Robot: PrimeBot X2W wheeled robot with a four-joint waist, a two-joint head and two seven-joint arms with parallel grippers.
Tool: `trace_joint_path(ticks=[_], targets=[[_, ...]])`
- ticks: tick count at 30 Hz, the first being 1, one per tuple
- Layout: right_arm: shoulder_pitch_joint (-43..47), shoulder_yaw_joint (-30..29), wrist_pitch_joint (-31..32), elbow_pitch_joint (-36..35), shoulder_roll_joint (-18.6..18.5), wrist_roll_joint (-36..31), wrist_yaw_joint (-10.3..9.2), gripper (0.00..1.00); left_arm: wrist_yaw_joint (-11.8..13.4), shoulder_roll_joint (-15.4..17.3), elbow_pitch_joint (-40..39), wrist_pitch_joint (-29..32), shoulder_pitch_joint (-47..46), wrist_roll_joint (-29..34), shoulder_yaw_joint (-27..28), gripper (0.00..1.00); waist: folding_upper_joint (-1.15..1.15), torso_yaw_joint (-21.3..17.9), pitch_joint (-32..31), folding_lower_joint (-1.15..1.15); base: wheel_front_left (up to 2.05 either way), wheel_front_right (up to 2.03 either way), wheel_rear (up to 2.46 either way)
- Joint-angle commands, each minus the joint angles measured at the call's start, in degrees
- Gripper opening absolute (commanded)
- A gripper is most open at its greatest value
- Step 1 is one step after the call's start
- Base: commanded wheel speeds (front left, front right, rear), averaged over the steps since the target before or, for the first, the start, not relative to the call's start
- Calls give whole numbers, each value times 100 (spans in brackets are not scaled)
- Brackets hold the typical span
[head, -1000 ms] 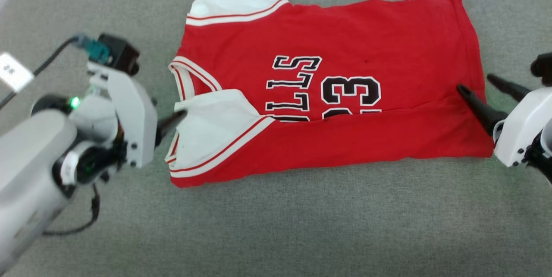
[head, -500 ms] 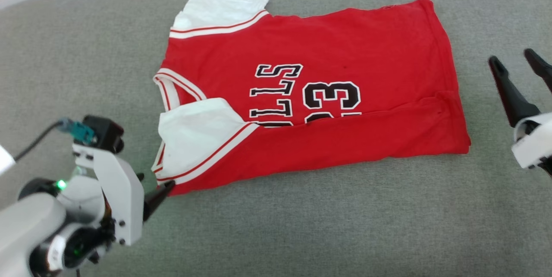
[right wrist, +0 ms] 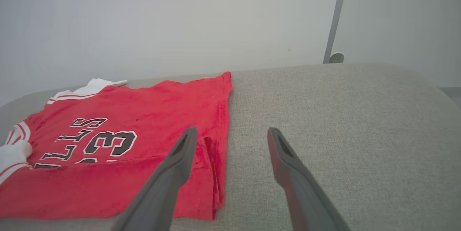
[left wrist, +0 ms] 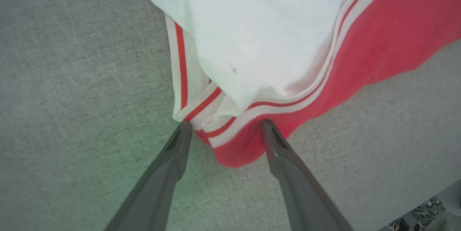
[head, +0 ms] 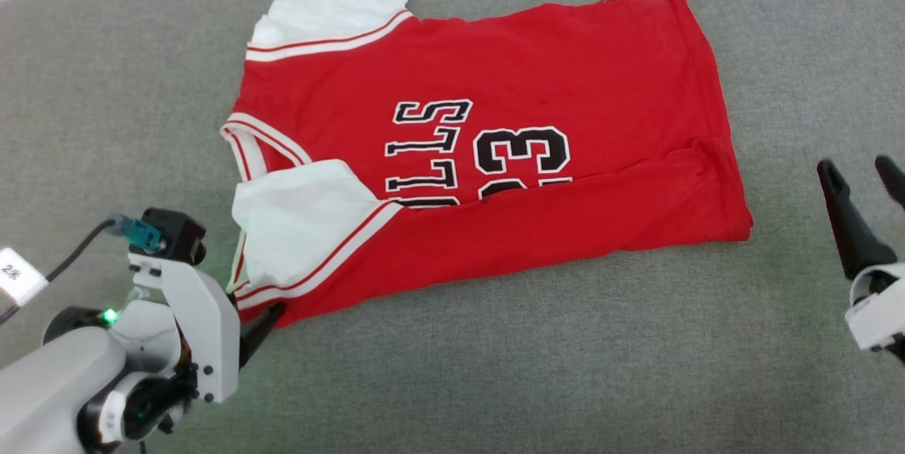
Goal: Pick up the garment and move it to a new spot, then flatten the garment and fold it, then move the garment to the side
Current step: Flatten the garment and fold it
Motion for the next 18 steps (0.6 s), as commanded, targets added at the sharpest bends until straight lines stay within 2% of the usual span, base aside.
trace_joint_path(ticks=[1, 6, 7, 8, 13, 18], targets=[[79, -53, 47, -55, 54, -3, -5, 100, -47, -68, 63, 18, 73, -60, -8, 100, 0, -27, 36, 0, 0, 0, 0], [310, -110, 525, -336, 204, 10, -5, 100, -206, -407, 550, 163, 130, -270, -80, 100, 0, -58, 114, 0, 0, 0, 0], [334, -107, 632, -367, 233, 24, -5, 100, -266, -469, 648, 206, 128, -303, -103, 82, 0, -60, 125, 0, 0, 0, 0], [353, -81, 743, -409, 237, 29, -5, 100, -332, -519, 735, 230, 112, -303, -135, 0, 0, -59, 136, 0, 0, 0, 0], [365, 83, 1364, -423, 91, 202, -5, 100, -565, -680, 992, 167, 18, -253, -128, 0, 0, -16, 181, 0, 0, 0, 0], [42, 125, 1782, -129, 25, 208, -5, 100, -693, -878, 1111, 159, -151, -142, -142, 0, 0, 117, 221, 0, 0, 0, 0]])
